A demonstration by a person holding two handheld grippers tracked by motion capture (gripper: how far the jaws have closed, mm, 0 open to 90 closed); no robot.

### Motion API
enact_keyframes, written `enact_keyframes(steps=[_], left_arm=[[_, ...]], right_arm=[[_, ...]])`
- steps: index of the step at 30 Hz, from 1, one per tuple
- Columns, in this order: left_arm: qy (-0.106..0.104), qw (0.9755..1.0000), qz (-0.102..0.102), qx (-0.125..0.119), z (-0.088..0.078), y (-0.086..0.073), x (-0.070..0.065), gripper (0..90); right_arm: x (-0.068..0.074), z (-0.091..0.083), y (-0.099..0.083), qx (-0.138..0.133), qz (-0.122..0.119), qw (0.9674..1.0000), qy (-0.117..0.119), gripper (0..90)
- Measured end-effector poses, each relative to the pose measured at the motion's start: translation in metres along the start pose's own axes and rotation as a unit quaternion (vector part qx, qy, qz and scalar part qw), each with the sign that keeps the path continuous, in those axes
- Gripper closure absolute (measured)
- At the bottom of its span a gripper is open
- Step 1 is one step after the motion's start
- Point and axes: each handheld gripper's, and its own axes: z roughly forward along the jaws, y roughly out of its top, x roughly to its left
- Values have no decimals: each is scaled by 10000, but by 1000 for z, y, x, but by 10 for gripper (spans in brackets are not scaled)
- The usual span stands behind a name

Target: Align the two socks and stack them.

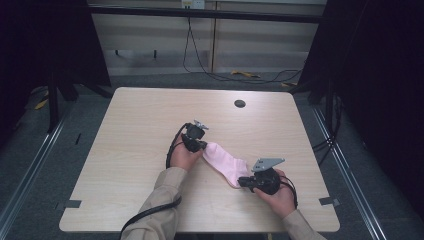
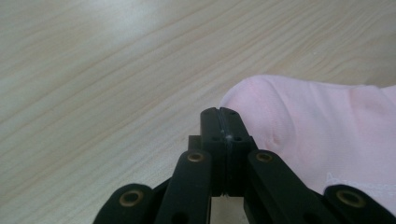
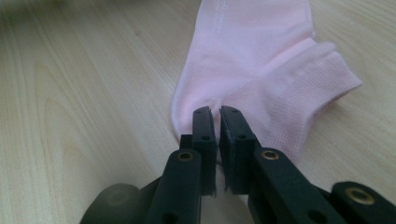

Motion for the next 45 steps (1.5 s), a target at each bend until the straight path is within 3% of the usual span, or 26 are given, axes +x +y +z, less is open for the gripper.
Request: enact_keyframes(steps=[3,6,10,15,17,19,21,23,28,30,34,36,40,45], left_arm=[[-3,9999,81,61,6,-5,0,894],[5,10000,42,-27,7,-7,-1,890],[100,9996,188,196,2,-8,-4,889],[51,9993,161,319,-11,-19,-12,892],[41,9995,131,272,-15,-25,-13,886],[23,10000,58,-18,-21,-28,-13,823],[12,9998,15,-185,-27,-26,-13,825],[-52,9995,113,-285,-32,-23,-14,840],[18,9995,286,-126,-23,-18,-17,829],[105,9996,241,-106,-16,-20,-15,791],[54,9999,78,-62,-9,-24,-9,740],[-23,9999,-88,-94,-8,-26,-8,732],[-17,9999,-124,-47,-8,-25,-6,710],[65,9997,-190,-146,-12,-24,-6,632]], right_arm=[[-1,0,-1,-16,37,10000,24,847],[-1,0,-1,-36,48,10000,27,849],[-1,-3,-2,55,-39,10000,-2,850],[-5,-12,-6,146,4,9998,-136,851],[-6,-16,-8,232,3,9993,-285,849],[-7,-16,-9,293,0,9989,-369,838],[-7,-17,-11,243,43,9986,-462,835],[-6,-17,-10,164,31,9985,-518,833],[-1,-19,-2,-218,80,9985,-488,816],[2,-18,0,-253,4,9986,-459,803],[4,-13,-1,-206,-87,9989,-412,782],[3,-12,-1,-229,-25,9989,-408,774],[-1,-13,-2,-381,101,9985,-388,775],[2,-13,-1,-404,37,9985,-373,878]])
